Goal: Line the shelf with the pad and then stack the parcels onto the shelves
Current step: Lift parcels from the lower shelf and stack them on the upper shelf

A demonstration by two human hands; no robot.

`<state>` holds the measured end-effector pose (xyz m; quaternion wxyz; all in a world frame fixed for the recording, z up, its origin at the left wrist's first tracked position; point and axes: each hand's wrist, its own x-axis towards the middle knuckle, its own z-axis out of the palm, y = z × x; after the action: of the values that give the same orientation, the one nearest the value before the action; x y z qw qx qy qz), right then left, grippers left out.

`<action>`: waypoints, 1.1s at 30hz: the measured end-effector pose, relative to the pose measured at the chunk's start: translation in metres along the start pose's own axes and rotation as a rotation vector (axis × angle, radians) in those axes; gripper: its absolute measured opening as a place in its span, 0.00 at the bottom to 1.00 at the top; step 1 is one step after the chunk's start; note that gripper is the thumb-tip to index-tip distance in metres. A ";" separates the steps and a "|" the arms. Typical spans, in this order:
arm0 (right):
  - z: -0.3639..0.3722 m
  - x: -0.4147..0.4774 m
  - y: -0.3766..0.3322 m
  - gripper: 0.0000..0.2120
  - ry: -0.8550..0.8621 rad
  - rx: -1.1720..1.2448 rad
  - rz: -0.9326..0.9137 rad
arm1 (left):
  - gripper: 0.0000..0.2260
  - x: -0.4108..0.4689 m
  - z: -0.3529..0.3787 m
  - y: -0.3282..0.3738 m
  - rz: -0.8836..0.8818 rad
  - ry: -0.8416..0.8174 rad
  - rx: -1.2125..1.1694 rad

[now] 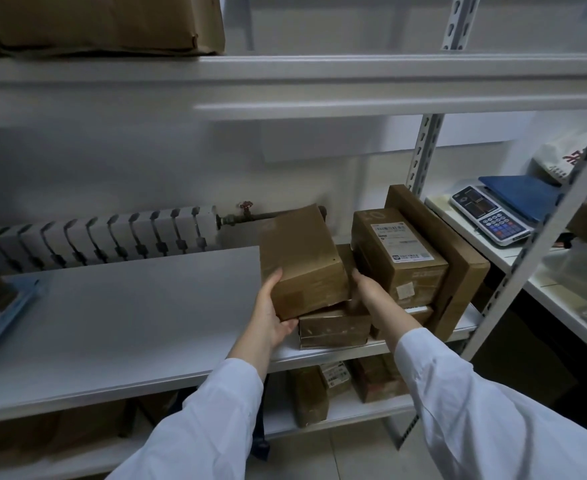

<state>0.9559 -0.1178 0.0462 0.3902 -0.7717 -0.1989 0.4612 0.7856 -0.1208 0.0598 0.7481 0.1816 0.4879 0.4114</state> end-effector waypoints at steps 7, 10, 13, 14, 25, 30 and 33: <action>0.007 -0.007 0.008 0.39 0.004 0.098 0.036 | 0.31 -0.004 -0.008 0.003 -0.019 0.011 0.144; 0.011 0.030 0.016 0.43 -0.015 0.059 0.011 | 0.32 -0.009 -0.009 0.004 -0.030 0.004 0.176; 0.010 0.000 0.005 0.30 -0.092 0.024 -0.009 | 0.34 -0.013 -0.013 0.005 -0.039 -0.005 0.180; 0.010 -0.018 0.000 0.26 -0.131 0.025 -0.020 | 0.35 -0.013 -0.015 0.005 -0.041 -0.007 0.184; 0.011 -0.025 0.013 0.34 -0.178 0.063 0.001 | 0.26 -0.028 -0.019 0.005 -0.082 0.003 0.211; 0.003 -0.053 0.015 0.30 -0.141 0.025 0.017 | 0.26 -0.039 -0.022 0.011 -0.074 -0.022 0.263; 0.011 -0.045 0.014 0.31 -0.111 0.041 -0.047 | 0.27 -0.046 -0.026 0.014 -0.073 -0.036 0.233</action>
<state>0.9234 -0.1518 0.0566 0.4051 -0.7319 -0.2287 0.4980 0.7477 -0.1521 0.0841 0.7451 0.2568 0.5252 0.3210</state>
